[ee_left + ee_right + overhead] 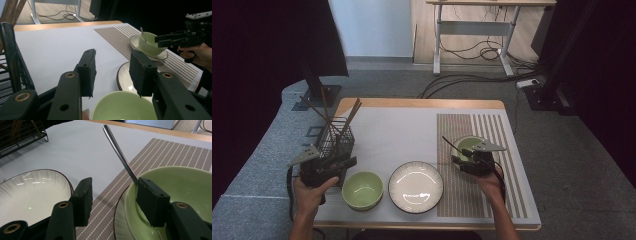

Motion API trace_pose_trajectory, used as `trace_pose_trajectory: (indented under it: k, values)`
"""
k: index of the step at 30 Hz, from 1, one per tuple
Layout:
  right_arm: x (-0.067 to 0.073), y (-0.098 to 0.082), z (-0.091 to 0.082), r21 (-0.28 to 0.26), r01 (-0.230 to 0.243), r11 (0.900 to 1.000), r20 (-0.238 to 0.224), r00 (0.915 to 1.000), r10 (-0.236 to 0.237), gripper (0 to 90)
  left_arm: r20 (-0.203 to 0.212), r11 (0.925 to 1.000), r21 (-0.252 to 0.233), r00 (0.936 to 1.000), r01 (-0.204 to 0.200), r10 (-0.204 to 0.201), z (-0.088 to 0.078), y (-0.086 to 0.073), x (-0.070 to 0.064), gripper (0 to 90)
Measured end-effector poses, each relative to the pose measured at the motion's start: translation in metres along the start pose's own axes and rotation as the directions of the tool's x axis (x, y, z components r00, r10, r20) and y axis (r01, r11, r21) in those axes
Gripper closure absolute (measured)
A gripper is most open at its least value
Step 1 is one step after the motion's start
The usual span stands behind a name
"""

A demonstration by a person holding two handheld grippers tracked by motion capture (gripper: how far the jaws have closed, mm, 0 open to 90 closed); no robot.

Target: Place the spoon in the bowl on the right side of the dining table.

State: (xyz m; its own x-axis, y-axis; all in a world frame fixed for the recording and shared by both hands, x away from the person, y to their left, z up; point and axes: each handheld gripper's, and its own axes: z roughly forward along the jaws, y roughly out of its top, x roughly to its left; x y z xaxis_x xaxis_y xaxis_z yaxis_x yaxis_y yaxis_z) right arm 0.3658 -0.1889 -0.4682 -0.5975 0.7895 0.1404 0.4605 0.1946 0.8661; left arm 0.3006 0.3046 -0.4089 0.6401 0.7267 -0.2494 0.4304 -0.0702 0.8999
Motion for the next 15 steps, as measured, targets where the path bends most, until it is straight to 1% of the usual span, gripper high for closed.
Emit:
trace_pose_trajectory:
  k: [5,8,12,15]
  values:
    - [0.0008,-0.0034,0.0014,0.011,0.0,1.0,0.001,1.0,0.0,46.5,-0.003,1.0,-0.002,1.0,0.003,-0.003,-0.0007,0.0012,0.0016,56.4]
    - [0.0021,-0.0042,0.0007,0.0,-0.009,1.0,-0.012,0.9999,0.009,46.5,-0.005,1.0,0.003,1.0,0.001,-0.001,-0.0006,0.0014,0.0018,56.1]
    - [0.0033,-0.0038,-0.0004,-0.002,-0.002,1.0,-0.013,0.9999,0.002,46.5,-0.021,1.0,0.001,0.9998,-0.001,0.001,-0.0029,0.0013,0.0029,55.1]
    - [0.0045,-0.0035,0.0,-0.008,0.004,1.0,-0.011,0.9999,-0.004,46.7,-0.024,1.0,-0.007,0.9997,0.004,-0.004,-0.0054,0.0008,0.0051,55.2]
